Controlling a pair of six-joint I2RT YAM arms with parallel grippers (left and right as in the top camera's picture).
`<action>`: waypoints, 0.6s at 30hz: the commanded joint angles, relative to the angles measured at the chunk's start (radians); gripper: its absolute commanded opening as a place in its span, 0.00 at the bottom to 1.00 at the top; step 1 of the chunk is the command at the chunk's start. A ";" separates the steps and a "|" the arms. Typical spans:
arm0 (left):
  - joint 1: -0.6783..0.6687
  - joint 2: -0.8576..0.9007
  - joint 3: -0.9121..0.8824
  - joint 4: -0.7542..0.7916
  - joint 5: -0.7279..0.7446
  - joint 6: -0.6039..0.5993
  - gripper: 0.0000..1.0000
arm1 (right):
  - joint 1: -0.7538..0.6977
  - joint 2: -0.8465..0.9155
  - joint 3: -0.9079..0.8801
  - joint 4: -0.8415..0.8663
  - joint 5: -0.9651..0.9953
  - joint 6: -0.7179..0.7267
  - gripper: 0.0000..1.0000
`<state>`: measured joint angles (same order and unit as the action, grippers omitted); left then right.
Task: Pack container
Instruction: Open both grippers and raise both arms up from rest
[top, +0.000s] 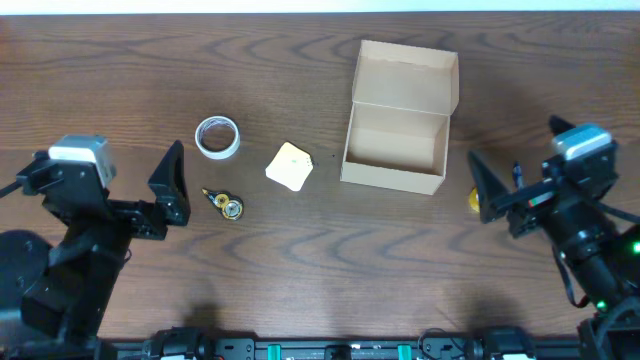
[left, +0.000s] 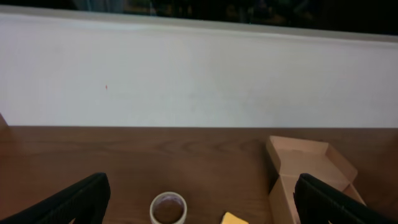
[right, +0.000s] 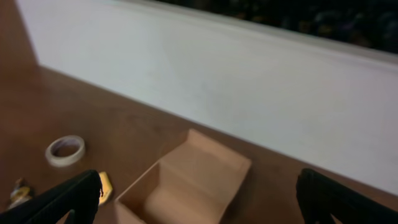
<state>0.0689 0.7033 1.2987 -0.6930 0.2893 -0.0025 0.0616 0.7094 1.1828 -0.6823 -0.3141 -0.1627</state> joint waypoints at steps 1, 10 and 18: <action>-0.005 -0.007 0.051 -0.034 0.016 0.003 0.95 | 0.038 0.003 0.015 -0.039 0.011 -0.011 0.99; -0.033 -0.007 0.105 -0.077 0.097 -0.008 0.95 | 0.039 0.008 0.018 0.064 0.023 0.071 0.99; -0.052 0.032 0.146 -0.077 -0.007 0.165 0.95 | 0.090 0.217 0.194 0.043 0.181 0.096 0.99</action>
<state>0.0322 0.7063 1.4216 -0.7624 0.3431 0.0685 0.1246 0.8570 1.3220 -0.6323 -0.2092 -0.0883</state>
